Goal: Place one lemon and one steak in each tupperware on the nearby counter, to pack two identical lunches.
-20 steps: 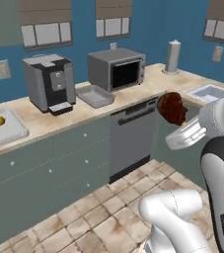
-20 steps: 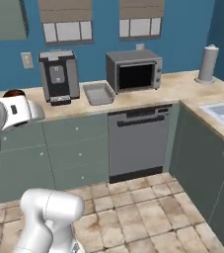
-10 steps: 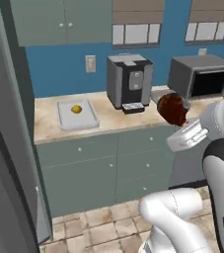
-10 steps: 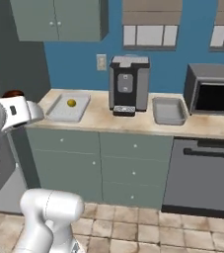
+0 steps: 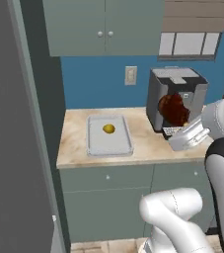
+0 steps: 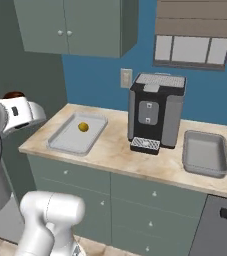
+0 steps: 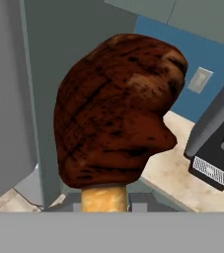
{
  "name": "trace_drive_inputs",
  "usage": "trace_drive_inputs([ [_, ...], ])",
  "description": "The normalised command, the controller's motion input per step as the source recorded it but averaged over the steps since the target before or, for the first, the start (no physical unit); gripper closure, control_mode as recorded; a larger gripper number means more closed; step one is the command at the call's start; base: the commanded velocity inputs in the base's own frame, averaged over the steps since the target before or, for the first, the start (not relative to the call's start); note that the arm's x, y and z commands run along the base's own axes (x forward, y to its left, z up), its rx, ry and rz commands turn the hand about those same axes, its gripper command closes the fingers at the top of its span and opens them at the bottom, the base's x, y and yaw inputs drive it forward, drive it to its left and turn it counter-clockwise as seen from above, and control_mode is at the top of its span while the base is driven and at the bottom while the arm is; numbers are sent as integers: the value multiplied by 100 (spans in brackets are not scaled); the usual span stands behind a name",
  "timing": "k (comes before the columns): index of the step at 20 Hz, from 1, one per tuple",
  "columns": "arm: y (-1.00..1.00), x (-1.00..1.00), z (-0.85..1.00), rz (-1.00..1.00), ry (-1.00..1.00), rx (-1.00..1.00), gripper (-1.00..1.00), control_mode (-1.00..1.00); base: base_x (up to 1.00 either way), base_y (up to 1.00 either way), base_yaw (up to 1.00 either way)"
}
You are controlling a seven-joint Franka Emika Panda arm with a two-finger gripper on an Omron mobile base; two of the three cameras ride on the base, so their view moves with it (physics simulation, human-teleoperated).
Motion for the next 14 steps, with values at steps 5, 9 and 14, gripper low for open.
trace_drive_inputs([
  [5, 0, 0, 0, 0, 0, 0, 100, 100, 69, 12, 18],
  [9, 19, 13, -49, 4, 12, -1, 100, -100, 18, 21, 6],
  [14, 19, 21, -100, 4, 28, -1, 100, -100, 0, 0, 0],
])
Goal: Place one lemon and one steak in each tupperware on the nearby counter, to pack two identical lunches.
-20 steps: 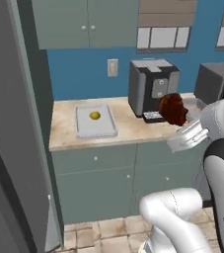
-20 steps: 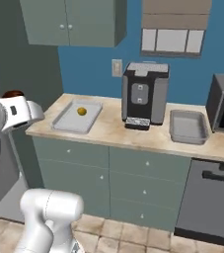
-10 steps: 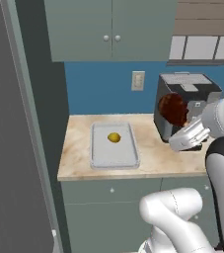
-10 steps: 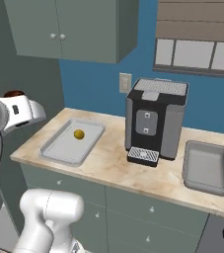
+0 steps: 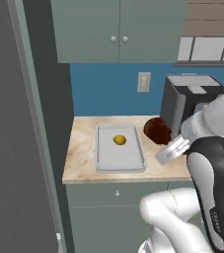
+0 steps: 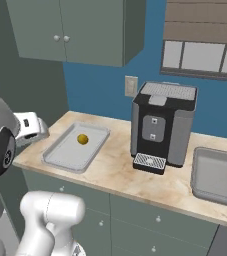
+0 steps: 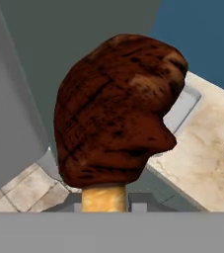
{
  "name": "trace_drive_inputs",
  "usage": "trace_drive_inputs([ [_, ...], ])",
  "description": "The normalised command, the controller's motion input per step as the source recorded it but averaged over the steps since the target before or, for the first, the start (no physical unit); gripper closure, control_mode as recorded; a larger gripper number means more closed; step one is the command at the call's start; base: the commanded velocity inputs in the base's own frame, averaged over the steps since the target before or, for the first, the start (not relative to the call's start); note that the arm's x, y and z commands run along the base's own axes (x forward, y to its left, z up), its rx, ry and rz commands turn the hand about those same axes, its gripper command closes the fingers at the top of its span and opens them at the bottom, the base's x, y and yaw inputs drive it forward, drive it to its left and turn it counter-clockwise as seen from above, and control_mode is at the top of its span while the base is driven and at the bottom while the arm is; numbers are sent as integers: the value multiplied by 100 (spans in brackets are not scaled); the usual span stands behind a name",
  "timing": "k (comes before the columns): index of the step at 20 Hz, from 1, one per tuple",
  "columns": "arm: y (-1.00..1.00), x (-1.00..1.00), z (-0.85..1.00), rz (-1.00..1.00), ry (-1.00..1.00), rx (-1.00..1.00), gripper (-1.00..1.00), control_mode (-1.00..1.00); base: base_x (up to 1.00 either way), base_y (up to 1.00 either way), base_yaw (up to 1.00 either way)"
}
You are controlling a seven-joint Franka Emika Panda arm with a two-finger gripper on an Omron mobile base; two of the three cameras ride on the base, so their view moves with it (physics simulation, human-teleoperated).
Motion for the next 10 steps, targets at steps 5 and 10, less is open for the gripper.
trace_drive_inputs([
  [5, 0, 42, -77, 0, 31, 0, 100, -100, 0, 0, 0],
  [10, 0, 54, -55, 0, 30, 0, 100, -100, 0, 0, 0],
])
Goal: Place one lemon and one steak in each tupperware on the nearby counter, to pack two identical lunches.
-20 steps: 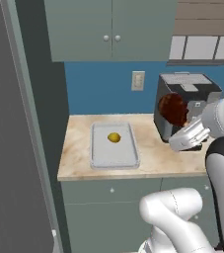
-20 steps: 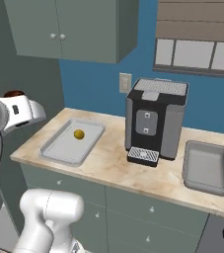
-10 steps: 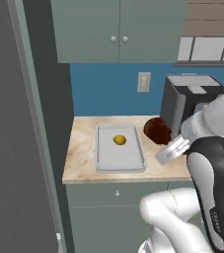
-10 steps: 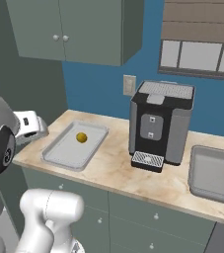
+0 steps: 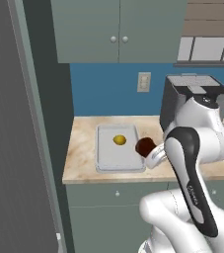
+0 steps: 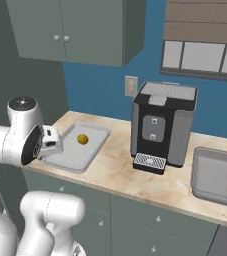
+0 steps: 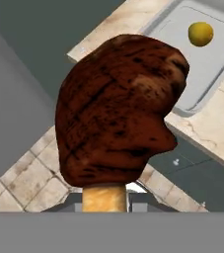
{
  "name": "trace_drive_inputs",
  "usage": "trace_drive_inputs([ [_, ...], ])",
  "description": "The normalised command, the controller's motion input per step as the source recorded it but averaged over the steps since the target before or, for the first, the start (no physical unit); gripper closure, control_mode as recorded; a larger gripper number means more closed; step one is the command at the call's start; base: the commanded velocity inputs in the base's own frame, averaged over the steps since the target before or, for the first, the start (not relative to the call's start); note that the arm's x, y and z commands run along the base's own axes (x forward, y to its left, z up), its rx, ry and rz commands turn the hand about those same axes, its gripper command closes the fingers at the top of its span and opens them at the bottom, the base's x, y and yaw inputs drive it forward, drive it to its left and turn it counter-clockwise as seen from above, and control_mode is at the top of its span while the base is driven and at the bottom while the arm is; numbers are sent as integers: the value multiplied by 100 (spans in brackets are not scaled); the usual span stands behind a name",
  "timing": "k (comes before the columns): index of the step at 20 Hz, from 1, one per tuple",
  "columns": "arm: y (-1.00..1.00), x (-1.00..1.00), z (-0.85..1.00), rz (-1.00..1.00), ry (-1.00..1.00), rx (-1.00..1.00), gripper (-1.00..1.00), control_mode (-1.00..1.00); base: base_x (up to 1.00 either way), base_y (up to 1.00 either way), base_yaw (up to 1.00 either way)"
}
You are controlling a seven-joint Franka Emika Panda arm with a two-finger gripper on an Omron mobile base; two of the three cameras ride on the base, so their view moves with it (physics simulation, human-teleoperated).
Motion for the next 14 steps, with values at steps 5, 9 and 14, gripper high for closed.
trace_drive_inputs([
  [5, 0, 66, -42, 0, 27, 0, 100, -100, 0, 0, 0],
  [9, 2, 69, -39, 0, 12, 0, 100, -100, 0, 0, 0],
  [14, 5, 61, -38, 0, 0, 0, 100, -100, 0, 0, 0],
])
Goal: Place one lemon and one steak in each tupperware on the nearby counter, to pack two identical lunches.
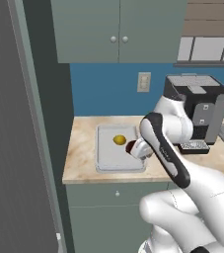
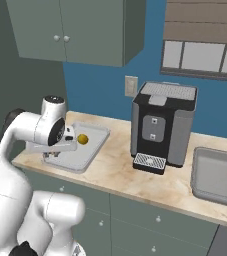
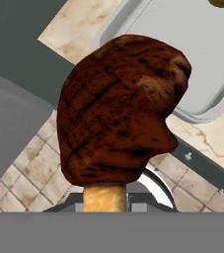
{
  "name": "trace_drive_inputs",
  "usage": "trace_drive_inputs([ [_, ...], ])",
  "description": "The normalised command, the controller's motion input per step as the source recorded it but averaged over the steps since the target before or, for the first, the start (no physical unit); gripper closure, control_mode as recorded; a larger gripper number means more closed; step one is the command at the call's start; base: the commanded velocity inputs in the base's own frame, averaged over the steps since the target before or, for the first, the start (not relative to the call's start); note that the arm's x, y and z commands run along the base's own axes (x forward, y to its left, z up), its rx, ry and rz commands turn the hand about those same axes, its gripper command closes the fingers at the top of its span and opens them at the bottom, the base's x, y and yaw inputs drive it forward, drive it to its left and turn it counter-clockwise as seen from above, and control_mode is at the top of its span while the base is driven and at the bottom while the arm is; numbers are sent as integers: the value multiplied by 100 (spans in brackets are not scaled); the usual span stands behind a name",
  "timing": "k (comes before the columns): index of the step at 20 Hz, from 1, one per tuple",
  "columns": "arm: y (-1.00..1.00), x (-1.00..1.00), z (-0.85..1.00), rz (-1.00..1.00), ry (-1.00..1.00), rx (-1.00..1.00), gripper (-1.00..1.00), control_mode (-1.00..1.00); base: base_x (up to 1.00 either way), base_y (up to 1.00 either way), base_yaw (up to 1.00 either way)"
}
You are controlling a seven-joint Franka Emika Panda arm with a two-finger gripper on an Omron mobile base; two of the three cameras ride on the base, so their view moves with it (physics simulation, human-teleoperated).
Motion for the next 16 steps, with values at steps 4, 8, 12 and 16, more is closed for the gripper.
trace_drive_inputs([
  [4, 8, 55, -39, 0, 0, 0, 100, -100, 0, 0, 0],
  [8, 9, 57, -27, 0, 0, 0, 100, -100, 0, 0, 0],
  [12, 10, 60, -25, 0, 3, 0, 100, -100, 0, 0, 0],
  [16, 5, 60, -37, 0, 8, 0, 100, -100, 0, 0, 0],
])
